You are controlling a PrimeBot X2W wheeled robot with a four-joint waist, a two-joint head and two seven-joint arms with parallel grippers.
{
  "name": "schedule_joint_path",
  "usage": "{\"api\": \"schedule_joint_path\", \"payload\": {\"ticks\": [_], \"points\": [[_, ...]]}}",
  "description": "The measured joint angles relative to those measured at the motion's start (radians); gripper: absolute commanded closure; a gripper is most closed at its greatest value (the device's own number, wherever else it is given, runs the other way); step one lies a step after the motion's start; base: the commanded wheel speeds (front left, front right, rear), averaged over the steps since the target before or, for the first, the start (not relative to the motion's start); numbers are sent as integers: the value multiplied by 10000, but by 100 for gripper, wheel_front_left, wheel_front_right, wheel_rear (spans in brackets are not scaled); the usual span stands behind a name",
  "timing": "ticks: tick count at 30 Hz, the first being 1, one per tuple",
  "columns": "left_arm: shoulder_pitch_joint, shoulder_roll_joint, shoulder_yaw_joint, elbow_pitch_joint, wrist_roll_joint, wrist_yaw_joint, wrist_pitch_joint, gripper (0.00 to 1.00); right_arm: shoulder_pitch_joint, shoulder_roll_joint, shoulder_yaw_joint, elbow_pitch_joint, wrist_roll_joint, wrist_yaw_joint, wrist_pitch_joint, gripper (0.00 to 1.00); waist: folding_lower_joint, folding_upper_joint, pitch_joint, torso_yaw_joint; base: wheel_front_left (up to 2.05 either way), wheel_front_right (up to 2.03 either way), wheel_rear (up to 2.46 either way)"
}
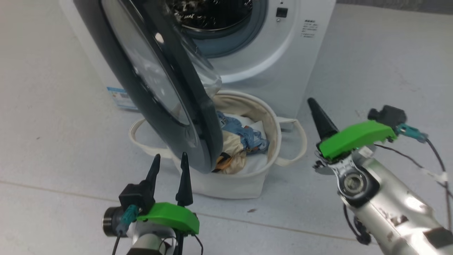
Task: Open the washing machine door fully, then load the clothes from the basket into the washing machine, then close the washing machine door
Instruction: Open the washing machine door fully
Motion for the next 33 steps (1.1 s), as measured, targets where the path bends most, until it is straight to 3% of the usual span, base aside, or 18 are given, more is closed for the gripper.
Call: {"api": "schedule_joint_path", "payload": {"ticks": [5,12,13,14,19,26,33], "points": [[135,6,-4,234,-42,-174,0,0,958,-780,-201,-706,-1900,0,-671,100,0,0,-422,-267,0,0,0],[249,8,-4,357,355,-257,0,0,2995,-828,-2625,-2186,-5200,0,-675,100,0,0,-852,-558,0,0,0],[251,8,-4,360,435,-263,0,0,3341,-790,-2957,-2447,-5864,0,-675,54,0,0,-897,-608,0,0,0],[261,8,35,357,523,-259,0,0,4058,-552,-3576,-2826,-7093,0,-675,0,0,0,-963,-708,0,0,0],[361,10,48,355,558,-253,0,0,5638,426,-4431,-3793,-8867,2,-675,0,0,-1,-1079,-865,0,0,0],[479,15,15,349,663,-249,0,0,6750,830,-5072,-4134,-10836,2,-675,0,0,-1,-1136,-859,0,0,0],[546,15,56,236,819,-253,0,0,6918,1221,-5233,-4454,-11200,2,-675,0,0,-1,-1164,-943,0,0,0]]}}
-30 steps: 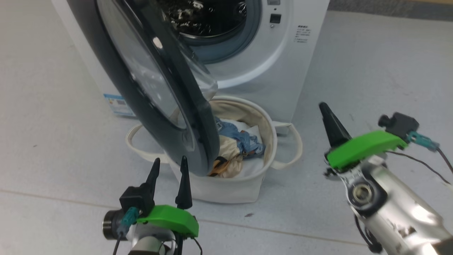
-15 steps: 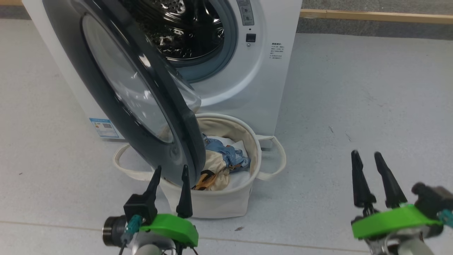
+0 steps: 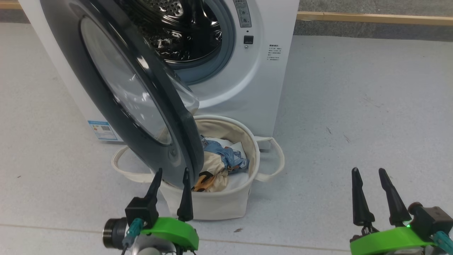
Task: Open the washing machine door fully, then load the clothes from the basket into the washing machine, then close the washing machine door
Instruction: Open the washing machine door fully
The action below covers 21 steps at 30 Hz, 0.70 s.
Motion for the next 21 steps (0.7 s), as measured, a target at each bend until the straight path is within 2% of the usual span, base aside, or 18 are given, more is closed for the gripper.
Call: {"api": "schedule_joint_path", "payload": {"ticks": [17,18,21], "points": [[101,10,15,-121,-23,-100,0,0,-23,86,4,-61,33,0,0,0,0,0,-20,43,0,0,0],[116,10,69,-347,-88,-113,0,100,-23,92,8,-59,33,0,0,0,0,0,-23,44,0,0,0],[120,12,165,-1252,-267,-265,0,100,-25,96,4,-52,33,0,0,0,0,0,1,55,0,0,0]]}}
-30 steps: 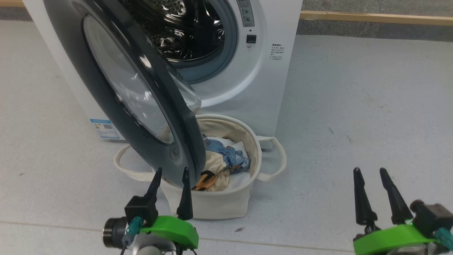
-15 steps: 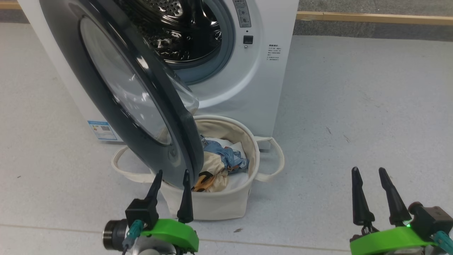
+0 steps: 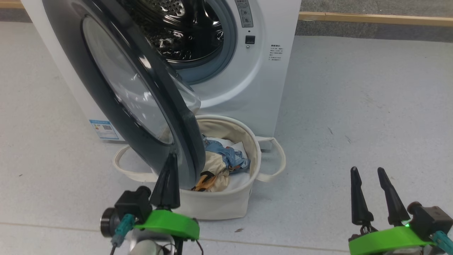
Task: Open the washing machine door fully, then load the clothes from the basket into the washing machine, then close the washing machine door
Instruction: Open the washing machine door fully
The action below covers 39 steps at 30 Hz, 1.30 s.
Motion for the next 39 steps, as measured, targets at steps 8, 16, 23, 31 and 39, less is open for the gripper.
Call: {"api": "schedule_joint_path", "payload": {"ticks": [8,16,23,31,39], "points": [[5,27,-222,-2075,-107,-447,-2,100,-61,38,-6,58,63,0,0,0,0,0,167,6,0,0,0],[-203,48,-1463,-1682,15,-612,-2,100,-187,196,100,58,56,0,0,0,0,0,509,-107,0,0,0],[-1430,50,-2247,-311,-278,-247,-2,100,-480,274,205,79,56,0,0,0,0,0,722,-412,0,0,0],[-2353,44,-2562,844,-591,464,-2,100,-526,353,301,142,71,0,0,0,0,0,1033,-722,0,0,0],[-2835,35,-2293,1593,-627,1066,-2,100,-755,445,823,288,184,0,0,0,0,0,1318,-855,0,0,0]]}}
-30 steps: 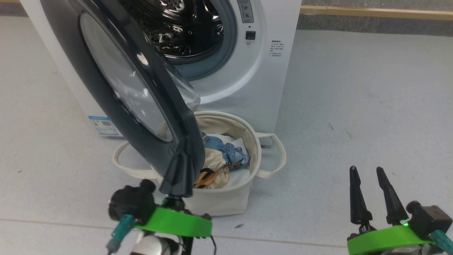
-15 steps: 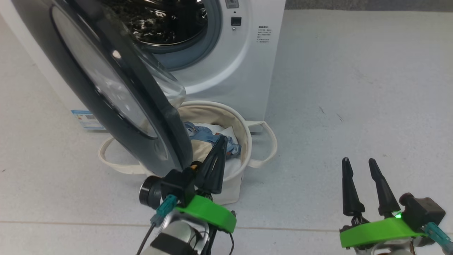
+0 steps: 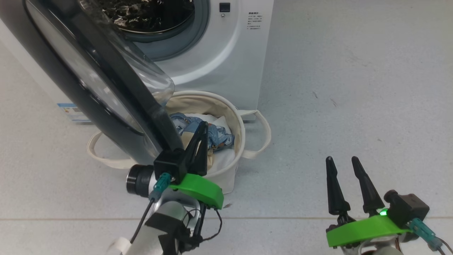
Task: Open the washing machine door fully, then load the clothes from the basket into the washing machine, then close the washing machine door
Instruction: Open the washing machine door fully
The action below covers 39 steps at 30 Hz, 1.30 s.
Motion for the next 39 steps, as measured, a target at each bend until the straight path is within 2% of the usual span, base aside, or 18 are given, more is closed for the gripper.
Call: {"api": "schedule_joint_path", "payload": {"ticks": [7,17,39], "points": [[8,-13,405,291,79,96,0,100,-35,-4,0,2,67,0,0,0,0,0,62,245,0,0,0],[337,-182,512,54,174,81,0,100,-141,-73,63,-2,130,0,0,0,0,0,48,1008,0,0,0],[698,-117,324,-242,-119,500,0,100,-138,-213,46,142,140,0,0,0,0,0,-56,4170,0,0,0]]}}
